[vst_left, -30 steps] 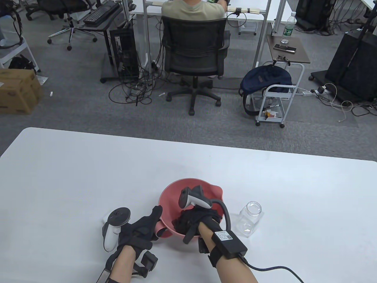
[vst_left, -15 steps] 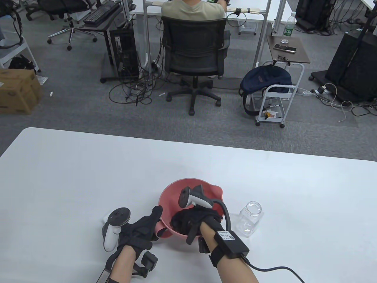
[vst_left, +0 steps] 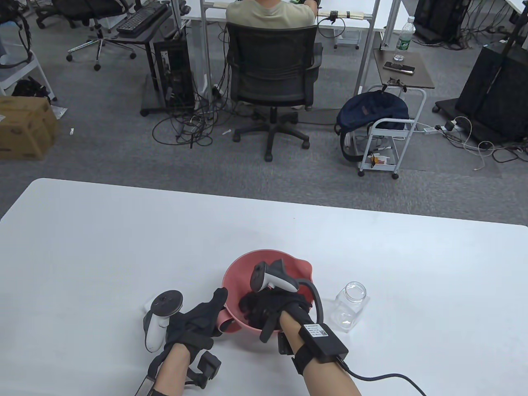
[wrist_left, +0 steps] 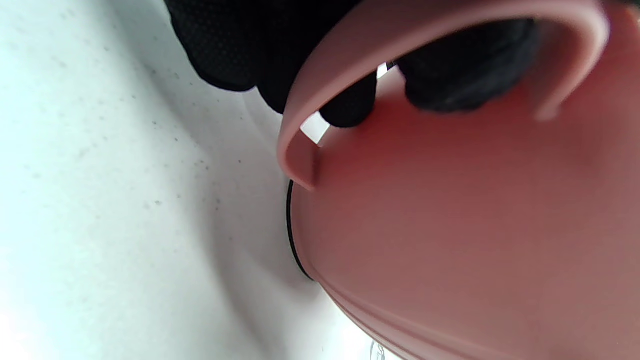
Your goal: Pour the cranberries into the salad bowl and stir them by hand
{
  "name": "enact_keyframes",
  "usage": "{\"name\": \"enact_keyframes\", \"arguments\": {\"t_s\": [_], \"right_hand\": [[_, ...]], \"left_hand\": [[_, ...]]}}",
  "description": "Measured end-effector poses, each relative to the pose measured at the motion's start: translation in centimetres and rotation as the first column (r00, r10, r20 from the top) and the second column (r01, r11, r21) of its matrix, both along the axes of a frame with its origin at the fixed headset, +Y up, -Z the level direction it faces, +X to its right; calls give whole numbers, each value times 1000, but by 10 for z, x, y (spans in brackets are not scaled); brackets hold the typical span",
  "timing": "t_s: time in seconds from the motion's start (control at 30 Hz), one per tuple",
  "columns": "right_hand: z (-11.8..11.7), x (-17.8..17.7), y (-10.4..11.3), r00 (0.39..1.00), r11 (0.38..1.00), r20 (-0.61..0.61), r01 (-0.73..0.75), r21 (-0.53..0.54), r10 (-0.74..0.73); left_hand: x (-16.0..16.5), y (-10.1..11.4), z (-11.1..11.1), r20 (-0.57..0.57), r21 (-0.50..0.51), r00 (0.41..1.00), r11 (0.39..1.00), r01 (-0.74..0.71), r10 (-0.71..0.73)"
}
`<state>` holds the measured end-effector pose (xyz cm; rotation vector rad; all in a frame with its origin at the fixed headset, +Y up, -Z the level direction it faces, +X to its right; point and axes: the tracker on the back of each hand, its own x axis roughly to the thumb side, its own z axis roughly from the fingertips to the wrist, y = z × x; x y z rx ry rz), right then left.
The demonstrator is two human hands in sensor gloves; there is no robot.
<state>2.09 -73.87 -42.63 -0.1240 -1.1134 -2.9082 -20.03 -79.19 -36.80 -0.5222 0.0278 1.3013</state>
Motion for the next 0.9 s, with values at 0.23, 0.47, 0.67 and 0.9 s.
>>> {"name": "enact_keyframes", "arguments": {"t_s": [0.23,0.47,0.67,0.9], "right_hand": [[1,0,1,1000,1000,15,-21,-8,21],[2,-1,1,999,999,30,-44,-1,44],[3,-2,2,995,995,44,-92,26,90],[2,-2,2,994,994,58,-98,50,95]], "left_hand": [[0,0,0,-4,3,1000,1000,0,0],[0,0,0,-8,1,1000,1000,-3,3],[0,0,0,-12,1,1000,1000,-3,3],[0,0,0,-14,-3,1000,1000,-8,8]]}}
